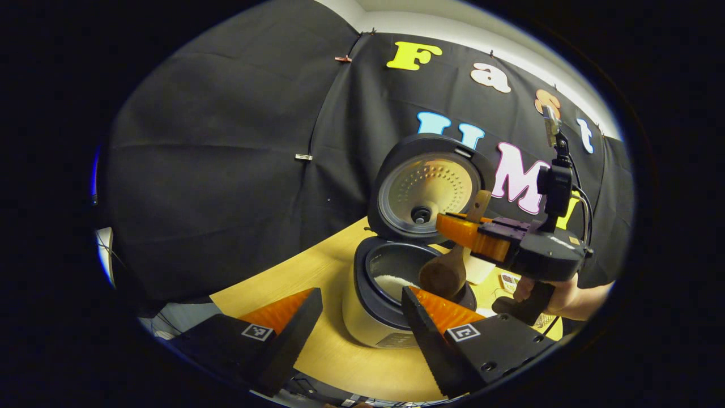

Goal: Close the left gripper, press the button to open the rice cooker; take a wooden spoon from the chopstick holder with the right hand, scoop a spoonful of rice and pour it into the rice cooker, then put the wooden spoon back into the chopstick holder.

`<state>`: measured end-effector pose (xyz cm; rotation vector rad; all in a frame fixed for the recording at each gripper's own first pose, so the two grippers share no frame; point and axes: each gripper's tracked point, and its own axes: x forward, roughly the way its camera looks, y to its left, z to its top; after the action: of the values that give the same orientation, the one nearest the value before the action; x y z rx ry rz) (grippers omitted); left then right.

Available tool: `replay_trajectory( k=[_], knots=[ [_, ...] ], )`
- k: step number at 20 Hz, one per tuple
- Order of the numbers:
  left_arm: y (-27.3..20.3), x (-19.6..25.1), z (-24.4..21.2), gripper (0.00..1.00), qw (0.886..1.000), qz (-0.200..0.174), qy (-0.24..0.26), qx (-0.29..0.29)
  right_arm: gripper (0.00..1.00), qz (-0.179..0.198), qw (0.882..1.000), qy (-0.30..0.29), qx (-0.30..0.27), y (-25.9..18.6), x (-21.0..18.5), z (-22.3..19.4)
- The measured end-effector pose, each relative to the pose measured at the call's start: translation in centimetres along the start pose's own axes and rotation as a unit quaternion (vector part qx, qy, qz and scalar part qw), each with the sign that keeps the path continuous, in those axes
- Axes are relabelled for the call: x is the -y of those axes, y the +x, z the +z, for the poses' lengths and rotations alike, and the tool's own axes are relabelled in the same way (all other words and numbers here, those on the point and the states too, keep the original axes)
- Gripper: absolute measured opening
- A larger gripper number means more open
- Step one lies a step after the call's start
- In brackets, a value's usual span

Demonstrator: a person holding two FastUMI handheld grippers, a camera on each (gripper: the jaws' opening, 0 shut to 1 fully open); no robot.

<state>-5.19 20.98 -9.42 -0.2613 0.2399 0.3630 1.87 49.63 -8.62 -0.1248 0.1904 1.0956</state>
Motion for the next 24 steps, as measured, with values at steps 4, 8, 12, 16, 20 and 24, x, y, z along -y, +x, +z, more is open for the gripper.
replay_trajectory(
  k=[4,8,12,16,20,24],
  knots=[
    [-0.3,1.3,0.1,0.95,1.0,-0.009,0.005,0.003,0.18,-0.038,0.992,0.118,0.018,-1.4,3.4,2.6],
    [-0.3,3.2,0.5,0.95,1.0,-0.026,0.014,0.007,0.18,-0.069,0.969,0.233,0.037,-4.7,7.7,4.6],
    [-0.2,6.2,1.0,0.95,0.998,-0.052,0.024,0.012,0.18,-0.131,0.952,0.271,0.057,-10.0,13.7,5.2],
    [0.2,10.0,1.4,0.96,0.995,-0.082,0.046,0.013,0.18,-0.2,0.924,0.315,0.081,-16.5,20.4,5.0],
    [0.5,13.3,2.8,0.96,0.993,-0.099,0.064,0.026,0.18,-0.282,0.893,0.336,0.104,-24.5,27.6,3.6],
    [0.7,15.6,4.3,0.95,0.991,-0.095,0.086,0.045,0.18,-0.354,0.86,0.348,0.118,-31.6,33.7,1.1]
  ],
)
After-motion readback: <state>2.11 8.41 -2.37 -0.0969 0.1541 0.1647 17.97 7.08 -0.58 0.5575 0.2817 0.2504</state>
